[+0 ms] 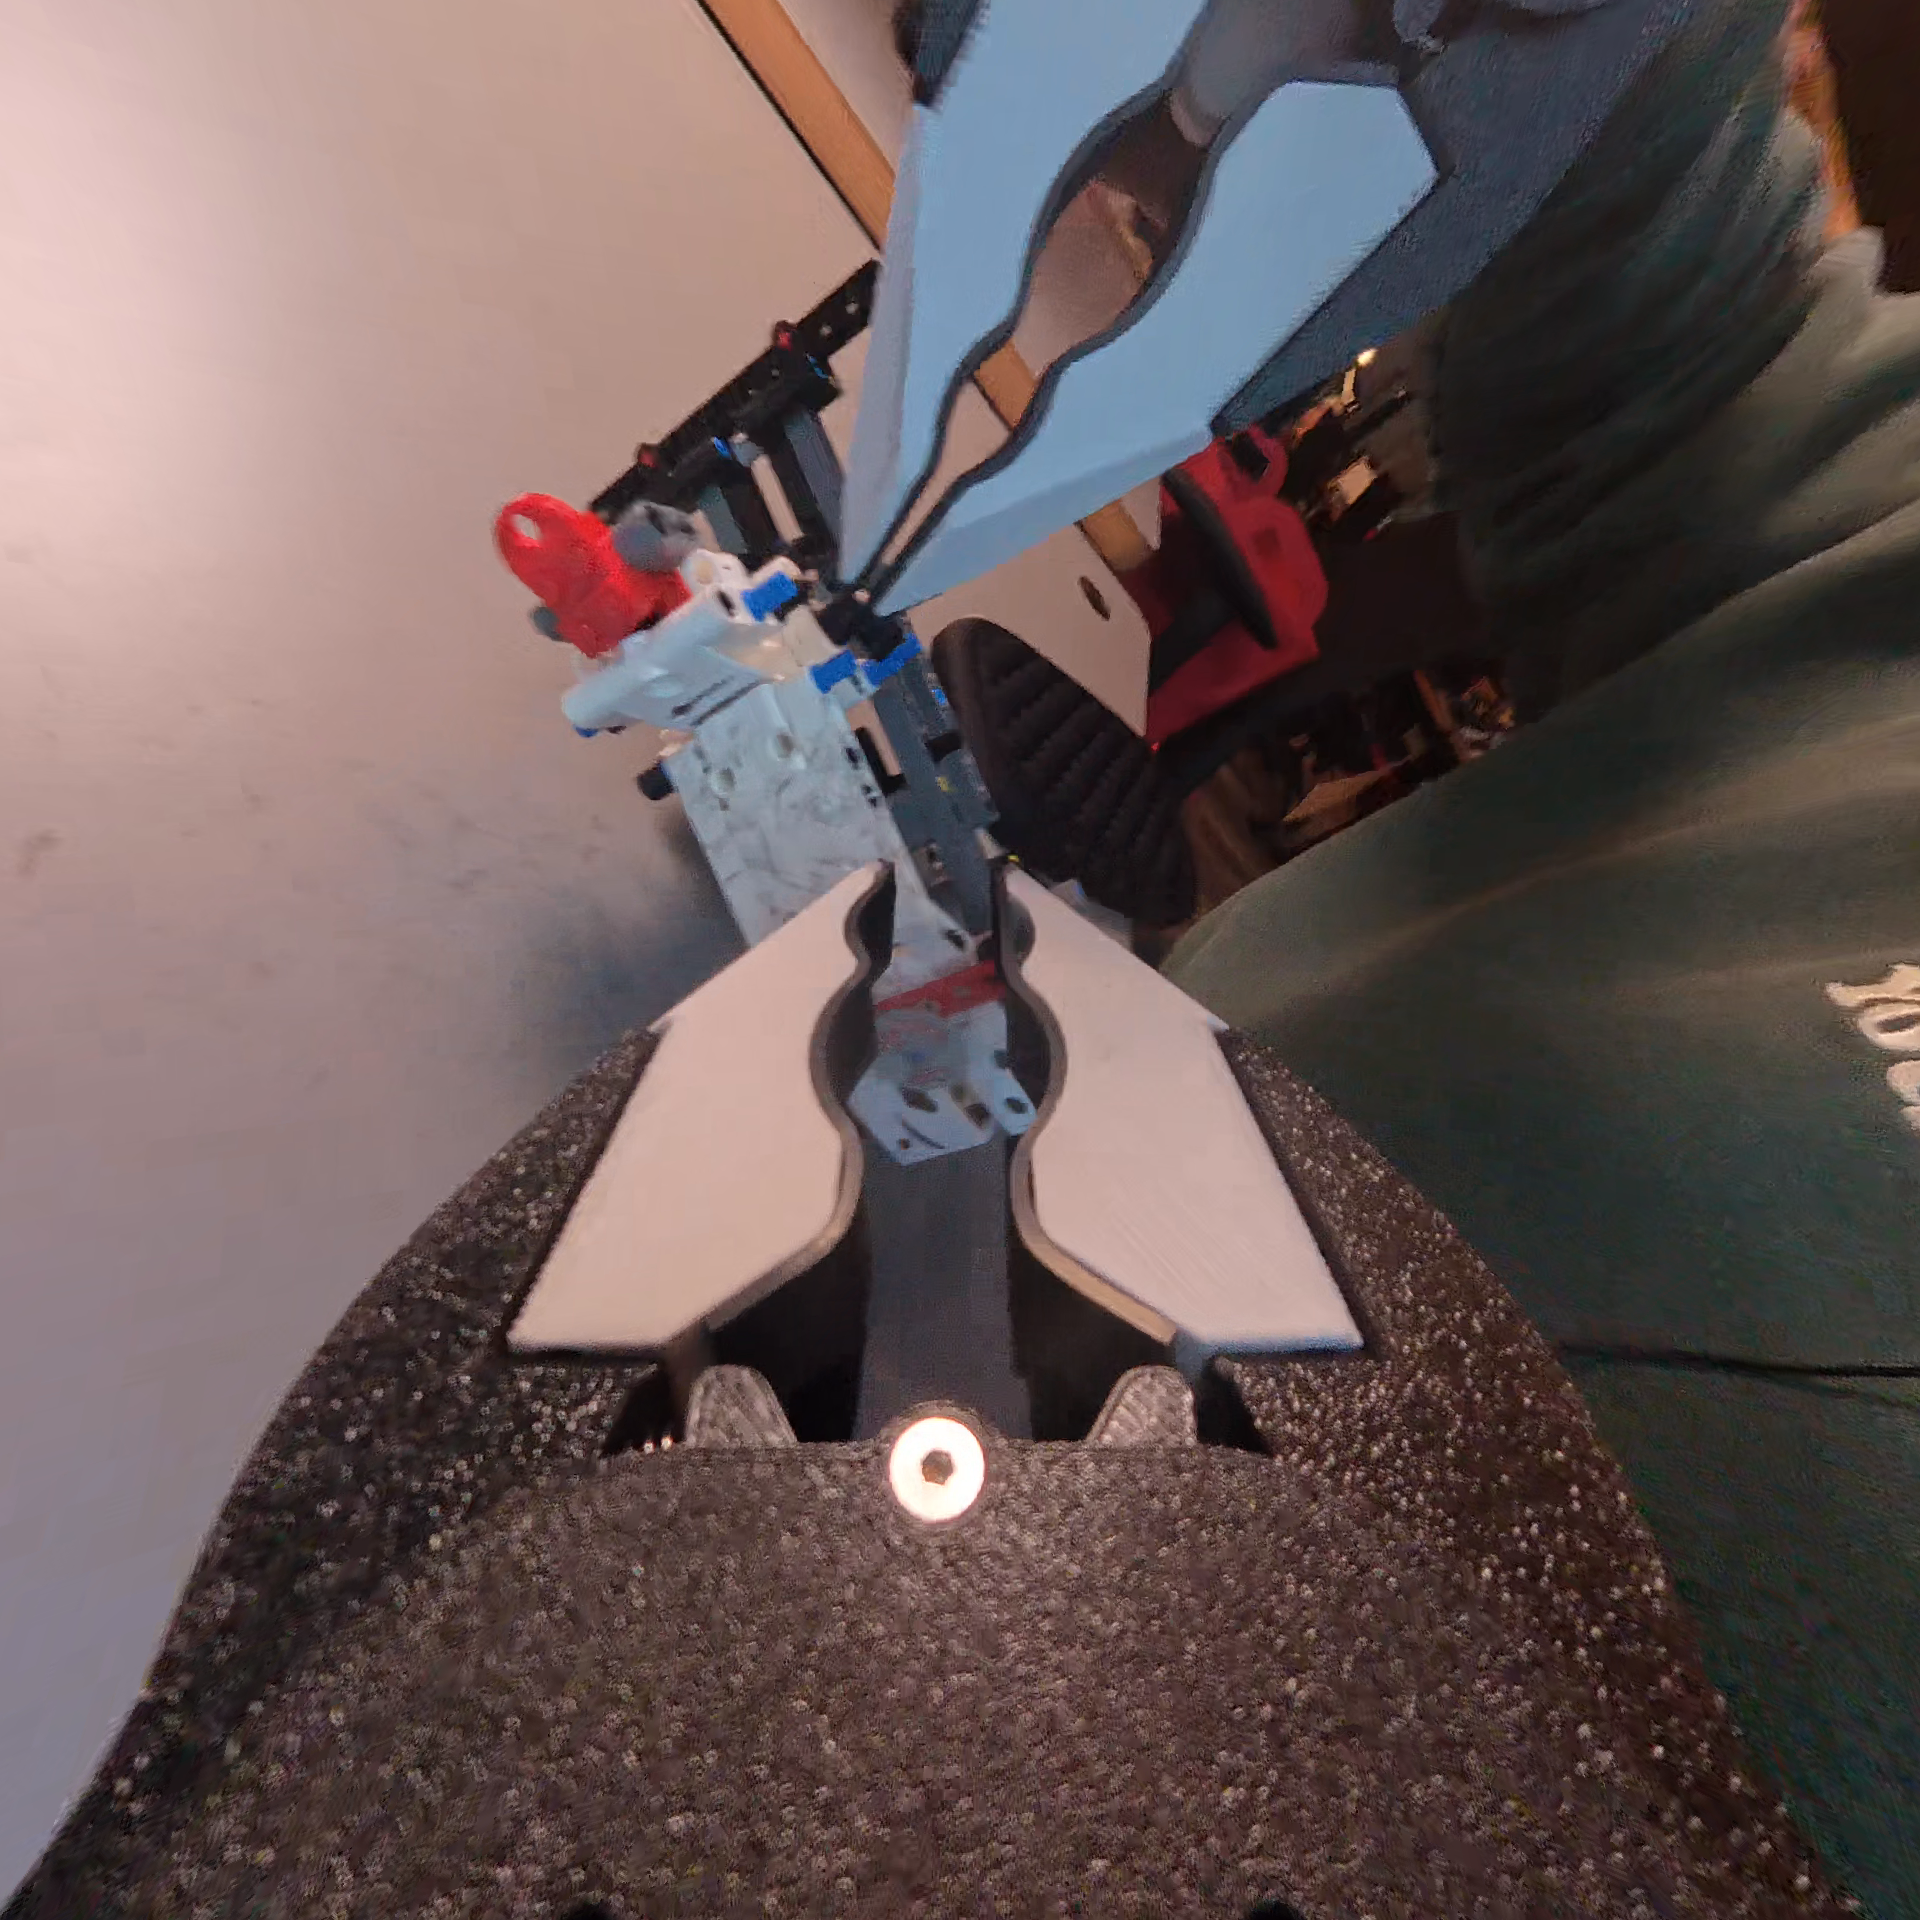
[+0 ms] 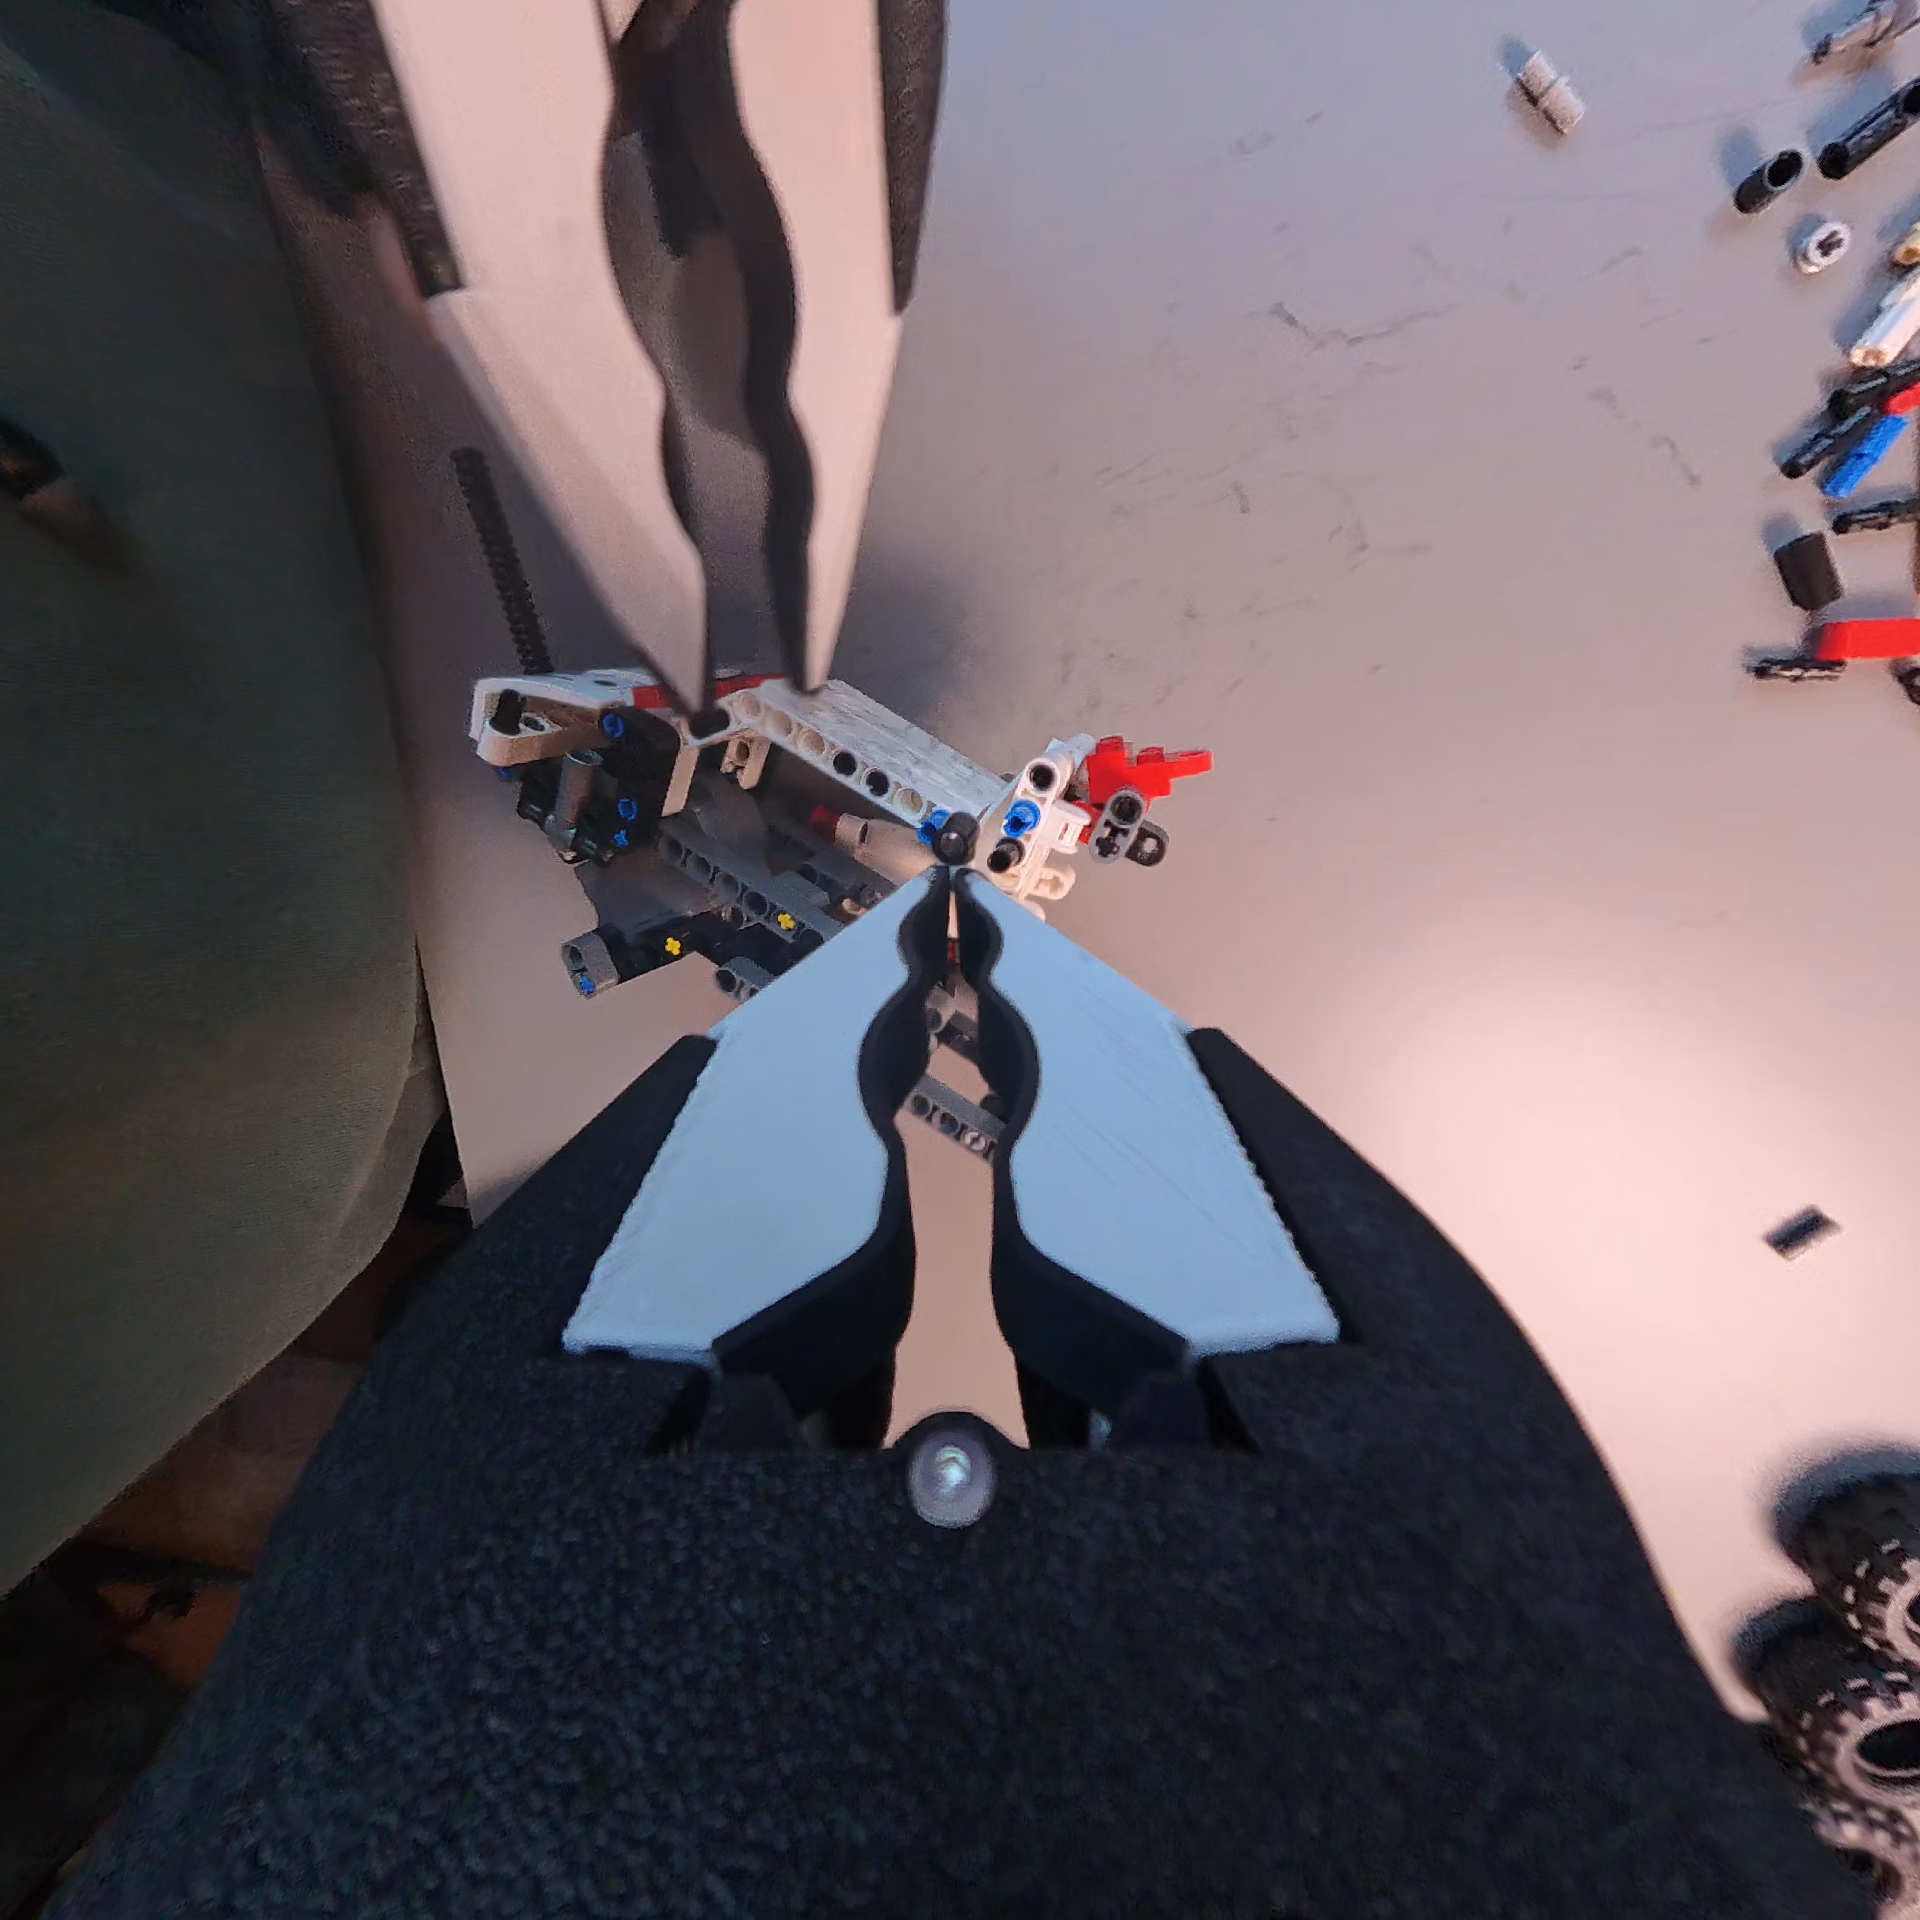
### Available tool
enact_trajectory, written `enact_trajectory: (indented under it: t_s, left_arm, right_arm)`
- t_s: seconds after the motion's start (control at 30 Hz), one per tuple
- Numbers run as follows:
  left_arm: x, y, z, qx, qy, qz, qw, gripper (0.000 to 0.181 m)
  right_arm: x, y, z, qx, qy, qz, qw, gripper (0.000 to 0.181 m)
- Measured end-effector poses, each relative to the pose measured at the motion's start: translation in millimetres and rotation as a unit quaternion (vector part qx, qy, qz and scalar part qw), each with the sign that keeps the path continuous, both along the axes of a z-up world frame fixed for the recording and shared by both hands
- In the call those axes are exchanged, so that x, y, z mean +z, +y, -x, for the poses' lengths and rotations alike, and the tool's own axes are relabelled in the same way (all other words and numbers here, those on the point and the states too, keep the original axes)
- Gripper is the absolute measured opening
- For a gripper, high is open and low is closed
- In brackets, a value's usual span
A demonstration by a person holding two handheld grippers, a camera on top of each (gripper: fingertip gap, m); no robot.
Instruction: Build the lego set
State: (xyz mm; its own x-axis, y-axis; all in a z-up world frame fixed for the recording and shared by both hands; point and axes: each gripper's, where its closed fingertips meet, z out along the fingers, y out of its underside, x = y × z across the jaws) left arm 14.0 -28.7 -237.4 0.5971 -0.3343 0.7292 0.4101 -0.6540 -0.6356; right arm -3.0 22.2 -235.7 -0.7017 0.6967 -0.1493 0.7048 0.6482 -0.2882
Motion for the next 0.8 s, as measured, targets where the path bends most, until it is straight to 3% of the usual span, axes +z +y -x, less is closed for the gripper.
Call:
enact_trajectory:
  t_s: [0.13,0.27,0.37,0.5,0.63,0.8]
  left_arm:
    - [-7,9,17,-0.055,0.084,-0.027,0.995,0.021]
    - [-12,31,28,-0.105,0.196,-0.078,0.972,0.021]
    - [-11,33,18,-0.154,0.181,-0.082,0.968,0.024]
    - [-12,31,15,-0.173,0.154,-0.079,0.97,0.028]
    - [-13,20,15,-0.199,0.135,-0.085,0.967,0.034]
    - [-19,13,15,-0.224,0.135,-0.085,0.961,0.043]
  right_arm:
    - [5,-4,-8,-0.027,0.016,0.017,0.999,0.0]
    - [5,5,-5,-0.064,0.054,0.015,0.996,0.0]
    - [6,11,-7,-0.077,0.081,0.024,0.993,0.012]
    - [4,5,-4,-0.085,0.113,0.038,0.989,0.02]
    - [-12,6,-2,-0.07,0.127,0.001,0.989,0.009]
    - [-3,1,0,-0.066,0.163,0.009,0.984,0.006]
